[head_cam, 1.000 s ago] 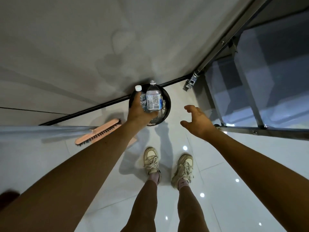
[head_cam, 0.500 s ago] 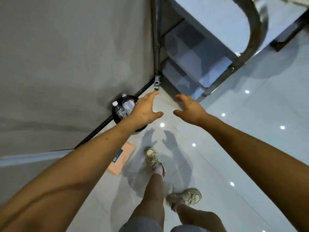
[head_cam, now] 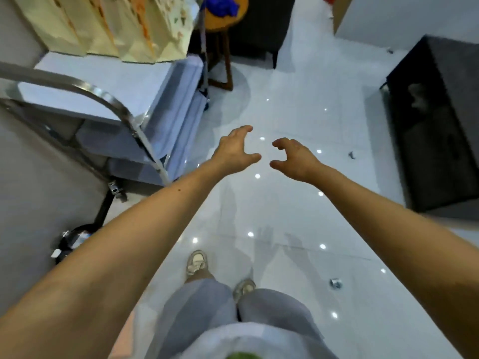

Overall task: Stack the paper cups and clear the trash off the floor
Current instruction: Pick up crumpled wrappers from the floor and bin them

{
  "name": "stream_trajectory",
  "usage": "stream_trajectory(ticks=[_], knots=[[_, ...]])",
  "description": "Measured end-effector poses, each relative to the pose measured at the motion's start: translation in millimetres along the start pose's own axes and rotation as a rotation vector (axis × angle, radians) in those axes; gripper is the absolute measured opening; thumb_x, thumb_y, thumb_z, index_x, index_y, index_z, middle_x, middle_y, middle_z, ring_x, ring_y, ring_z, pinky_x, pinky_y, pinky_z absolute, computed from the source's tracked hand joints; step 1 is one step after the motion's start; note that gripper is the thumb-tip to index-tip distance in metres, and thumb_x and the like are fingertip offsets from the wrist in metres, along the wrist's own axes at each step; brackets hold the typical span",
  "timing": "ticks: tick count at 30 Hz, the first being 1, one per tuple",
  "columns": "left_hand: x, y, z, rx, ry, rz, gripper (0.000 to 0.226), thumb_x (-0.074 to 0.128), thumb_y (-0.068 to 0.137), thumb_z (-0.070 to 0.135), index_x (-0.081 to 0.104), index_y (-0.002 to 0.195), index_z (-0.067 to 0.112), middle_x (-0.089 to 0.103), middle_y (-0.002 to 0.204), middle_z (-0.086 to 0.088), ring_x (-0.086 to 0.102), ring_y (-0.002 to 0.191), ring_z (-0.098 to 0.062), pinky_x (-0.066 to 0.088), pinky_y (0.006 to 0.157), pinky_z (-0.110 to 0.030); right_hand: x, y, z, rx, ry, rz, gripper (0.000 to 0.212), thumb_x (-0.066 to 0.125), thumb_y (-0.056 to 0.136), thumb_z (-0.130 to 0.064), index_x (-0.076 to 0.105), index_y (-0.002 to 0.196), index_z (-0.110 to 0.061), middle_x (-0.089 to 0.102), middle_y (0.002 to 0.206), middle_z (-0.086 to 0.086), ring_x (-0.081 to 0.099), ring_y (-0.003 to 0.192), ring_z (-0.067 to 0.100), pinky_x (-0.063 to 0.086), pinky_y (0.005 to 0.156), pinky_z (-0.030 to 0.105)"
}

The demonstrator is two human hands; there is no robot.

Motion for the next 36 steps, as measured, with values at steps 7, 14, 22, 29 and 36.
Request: stream_trajectory(ticks=[7,14,22,29,36], knots=[[64.4,48.0,132.0,0.231,0.136,-0.21,0.071,0.063,0.084,0.03,0.024,0.143,0.022,0.025,0.152,-0.001,0.025,0.138,-0.026,0.031,0.108,-0.037,-71.6,-43.7,107.4,0.281,0.198,0.214,0.054,0.056,0.089,-0.025,0.035,0.138,-0.016,0.039,0.143,0.009,0.042,0.127,0.027,0.036,0.101,0.032],[136.0,98.4,209.7,0.472,0.298,-0.507,0.07,0.063,0.084,0.027,0.025,0.143,0.021,0.027,0.151,-0.002,0.025,0.138,-0.027,0.029,0.109,-0.037,-89.7,-73.5,197.0,0.607,0.416,0.383,0.054,0.055,0.09,-0.023,0.034,0.139,-0.015,0.037,0.144,0.009,0.043,0.127,0.026,0.037,0.099,0.029],[267.9,73.0,280.5,0.766,0.481,-0.876,0.07,0.062,0.085,0.026,0.024,0.143,0.02,0.025,0.152,-0.003,0.026,0.137,-0.026,0.031,0.107,-0.033,-43.5,-174.6,281.7,1.039,0.654,0.542,0.055,0.056,0.089,-0.022,0.034,0.138,-0.013,0.038,0.142,0.012,0.043,0.126,0.029,0.035,0.101,0.033],[384.6,-3.3,317.4,0.865,0.567,-1.117,0.07,0.063,0.084,0.025,0.025,0.142,0.019,0.027,0.151,-0.004,0.027,0.137,-0.028,0.029,0.111,-0.036,18.5,-274.1,346.8,1.288,0.837,0.602,0.057,0.058,0.087,-0.022,0.034,0.138,-0.011,0.038,0.141,0.014,0.043,0.125,0.031,0.036,0.101,0.033],[488.4,-27.9,354.3,0.867,0.686,-1.147,0.07,0.063,0.084,0.025,0.026,0.142,0.017,0.028,0.15,-0.005,0.028,0.137,-0.026,0.026,0.112,-0.034,48.7,-319.8,433.0,1.334,0.979,0.617,0.057,0.058,0.088,-0.021,0.034,0.138,-0.011,0.038,0.141,0.014,0.043,0.126,0.03,0.037,0.101,0.033]])
Point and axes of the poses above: each hand's wrist, its own y-axis towards the middle knuckle, its own x-axis out of the palm, z = x × y, the point moved 3 cm from there along y, towards the middle knuckle
